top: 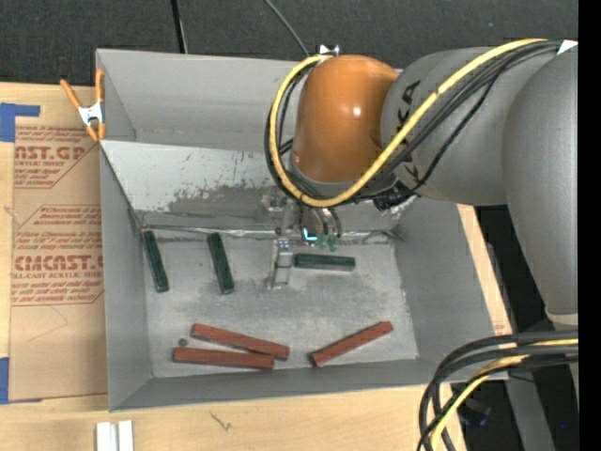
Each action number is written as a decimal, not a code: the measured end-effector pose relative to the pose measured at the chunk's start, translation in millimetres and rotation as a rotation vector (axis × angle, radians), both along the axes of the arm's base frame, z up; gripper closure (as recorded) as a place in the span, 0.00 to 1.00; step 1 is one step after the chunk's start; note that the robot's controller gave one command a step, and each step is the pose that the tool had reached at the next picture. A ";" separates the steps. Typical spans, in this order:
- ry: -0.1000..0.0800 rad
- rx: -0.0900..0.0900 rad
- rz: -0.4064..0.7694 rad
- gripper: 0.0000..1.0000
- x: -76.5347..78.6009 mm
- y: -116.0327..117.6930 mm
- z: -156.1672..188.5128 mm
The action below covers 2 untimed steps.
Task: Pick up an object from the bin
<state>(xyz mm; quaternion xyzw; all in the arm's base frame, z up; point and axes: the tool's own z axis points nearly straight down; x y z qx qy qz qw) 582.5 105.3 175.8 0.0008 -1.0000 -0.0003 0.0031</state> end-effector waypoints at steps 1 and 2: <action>-0.008 0.001 -0.001 0.00 1.8 -0.5 4.9; -0.012 0.001 0.032 0.00 -7.8 -54.1 -39.7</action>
Offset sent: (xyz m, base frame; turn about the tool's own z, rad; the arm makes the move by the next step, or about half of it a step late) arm -0.0145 -0.0898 -0.0669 -0.0408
